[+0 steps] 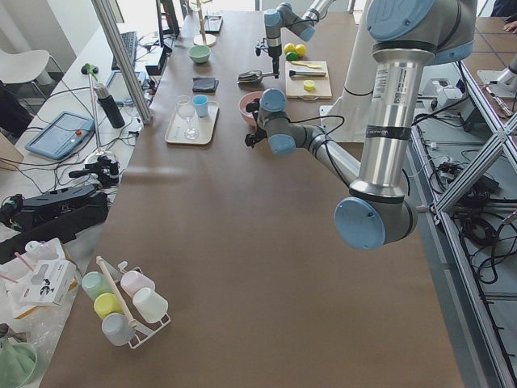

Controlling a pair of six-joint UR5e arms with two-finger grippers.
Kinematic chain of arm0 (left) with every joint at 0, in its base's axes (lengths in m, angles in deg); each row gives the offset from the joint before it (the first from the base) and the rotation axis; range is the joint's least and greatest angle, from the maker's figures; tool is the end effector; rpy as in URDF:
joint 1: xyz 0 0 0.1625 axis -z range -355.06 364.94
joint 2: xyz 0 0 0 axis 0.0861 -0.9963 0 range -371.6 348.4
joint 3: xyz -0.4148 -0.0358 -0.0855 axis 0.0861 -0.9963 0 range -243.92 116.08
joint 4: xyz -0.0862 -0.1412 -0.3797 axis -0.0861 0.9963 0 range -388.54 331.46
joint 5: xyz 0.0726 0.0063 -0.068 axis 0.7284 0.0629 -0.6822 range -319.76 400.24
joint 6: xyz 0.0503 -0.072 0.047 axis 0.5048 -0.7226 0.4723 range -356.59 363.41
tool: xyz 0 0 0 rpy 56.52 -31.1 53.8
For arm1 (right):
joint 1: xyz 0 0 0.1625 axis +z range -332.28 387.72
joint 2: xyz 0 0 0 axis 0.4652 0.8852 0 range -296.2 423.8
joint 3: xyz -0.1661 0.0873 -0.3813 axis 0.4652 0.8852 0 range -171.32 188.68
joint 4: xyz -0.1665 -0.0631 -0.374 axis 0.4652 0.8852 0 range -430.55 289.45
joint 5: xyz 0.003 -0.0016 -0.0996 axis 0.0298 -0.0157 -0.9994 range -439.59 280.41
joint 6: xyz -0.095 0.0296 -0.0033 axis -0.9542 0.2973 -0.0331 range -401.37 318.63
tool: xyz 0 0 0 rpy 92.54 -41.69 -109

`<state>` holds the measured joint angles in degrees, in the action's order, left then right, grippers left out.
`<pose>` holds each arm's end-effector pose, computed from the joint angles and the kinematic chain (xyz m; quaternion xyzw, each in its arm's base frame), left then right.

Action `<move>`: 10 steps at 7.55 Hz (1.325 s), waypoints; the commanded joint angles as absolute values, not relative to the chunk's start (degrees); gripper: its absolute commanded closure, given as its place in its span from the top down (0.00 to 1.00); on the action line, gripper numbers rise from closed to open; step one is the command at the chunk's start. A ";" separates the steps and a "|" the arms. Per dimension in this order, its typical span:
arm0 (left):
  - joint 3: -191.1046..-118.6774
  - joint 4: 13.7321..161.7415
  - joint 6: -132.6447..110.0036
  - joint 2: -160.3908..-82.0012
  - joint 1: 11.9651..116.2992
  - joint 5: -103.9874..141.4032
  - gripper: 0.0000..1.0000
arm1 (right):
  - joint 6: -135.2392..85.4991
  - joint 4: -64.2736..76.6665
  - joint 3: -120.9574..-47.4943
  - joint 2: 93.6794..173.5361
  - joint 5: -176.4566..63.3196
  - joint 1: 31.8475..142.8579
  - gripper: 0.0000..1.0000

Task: Put ice in cup with scoop
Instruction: 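Grasp the metal scoop handle with the right gripper while the left moves beside the bowl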

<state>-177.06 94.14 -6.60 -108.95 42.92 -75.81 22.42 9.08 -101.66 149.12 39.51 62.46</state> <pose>0.3526 -0.3888 0.3365 0.3384 0.4275 0.4077 0.7325 -0.3803 -0.3670 0.4333 -0.0571 -0.3750 -0.0076 0.9253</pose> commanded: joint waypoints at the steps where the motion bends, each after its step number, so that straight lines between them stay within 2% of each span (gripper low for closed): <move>1: -178.00 93.27 -6.61 -109.60 37.28 -72.08 0.99 | 21.83 9.08 -101.62 148.97 38.98 62.00 0.86; 3: -177.57 93.63 -6.61 -110.21 29.60 -59.08 0.99 | 21.65 8.03 -101.10 148.79 38.62 61.82 0.85; 5: -177.91 96.76 -6.44 -109.87 28.67 -57.75 0.99 | 21.73 7.58 -100.92 148.79 38.62 61.82 0.81; 6: -176.61 99.83 -6.35 -110.12 28.41 -59.24 0.99 | 21.73 7.58 -100.83 148.79 38.62 61.82 0.77; 8: -175.55 104.33 -6.35 -109.95 28.75 -60.48 0.99 | 21.91 7.58 -100.83 148.79 38.62 61.82 0.16; 9: -174.76 106.78 -6.35 -110.30 28.67 -60.48 0.99 | 22.00 7.50 -100.92 148.88 38.71 61.74 0.00; 10: -172.75 109.07 -6.26 -111.17 28.49 -61.70 0.99 | 22.08 7.58 -101.09 148.88 38.71 61.73 0.00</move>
